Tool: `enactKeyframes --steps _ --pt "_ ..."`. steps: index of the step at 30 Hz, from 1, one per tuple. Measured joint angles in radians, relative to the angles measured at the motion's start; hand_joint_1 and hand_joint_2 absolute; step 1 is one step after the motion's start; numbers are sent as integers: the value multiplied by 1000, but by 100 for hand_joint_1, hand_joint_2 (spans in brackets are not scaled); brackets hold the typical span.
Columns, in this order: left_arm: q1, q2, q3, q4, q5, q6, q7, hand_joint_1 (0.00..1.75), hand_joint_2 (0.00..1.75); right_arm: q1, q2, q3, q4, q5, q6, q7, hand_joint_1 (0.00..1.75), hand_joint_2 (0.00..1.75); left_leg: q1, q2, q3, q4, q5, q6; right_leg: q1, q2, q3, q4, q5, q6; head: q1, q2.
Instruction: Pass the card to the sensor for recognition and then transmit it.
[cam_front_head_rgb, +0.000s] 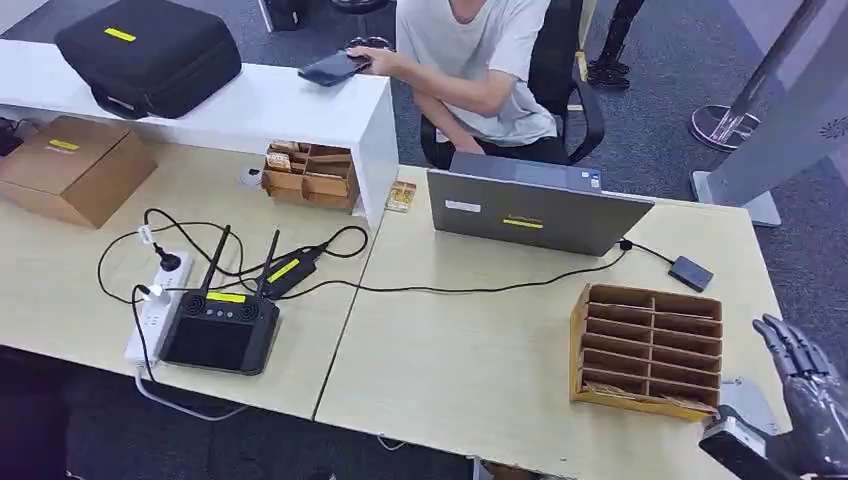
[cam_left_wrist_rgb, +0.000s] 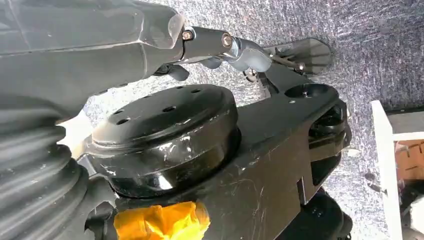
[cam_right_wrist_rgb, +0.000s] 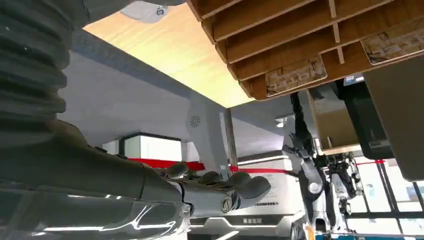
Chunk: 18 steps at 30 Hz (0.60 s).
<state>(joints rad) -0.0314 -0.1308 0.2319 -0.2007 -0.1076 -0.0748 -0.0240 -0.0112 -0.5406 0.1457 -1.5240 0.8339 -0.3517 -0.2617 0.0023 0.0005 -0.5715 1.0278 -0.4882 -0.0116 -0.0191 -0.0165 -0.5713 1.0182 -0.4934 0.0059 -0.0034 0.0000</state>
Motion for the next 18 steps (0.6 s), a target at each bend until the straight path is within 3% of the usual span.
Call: enactKeyframes --steps 12,13,18 --pt "0 0 0 0 0 0 3 0 175 7 7 -14 14 0 -2 0 0 175 0 0 0 0 0 0 0 0 0 0 0 0 0 0" --pt "0 0 1 0 3 1 3 0 175 58 7 -42 -17 4 -5 4 0 175 0 0 0 0 0 0 0 0 0 0 0 0 0 0" --pt "1 0 4 0 9 2 3 0 175 106 7 -66 -56 7 -9 10 0 175 0 0 0 0 -1 0 0 0 0 0 0 0 0 0"
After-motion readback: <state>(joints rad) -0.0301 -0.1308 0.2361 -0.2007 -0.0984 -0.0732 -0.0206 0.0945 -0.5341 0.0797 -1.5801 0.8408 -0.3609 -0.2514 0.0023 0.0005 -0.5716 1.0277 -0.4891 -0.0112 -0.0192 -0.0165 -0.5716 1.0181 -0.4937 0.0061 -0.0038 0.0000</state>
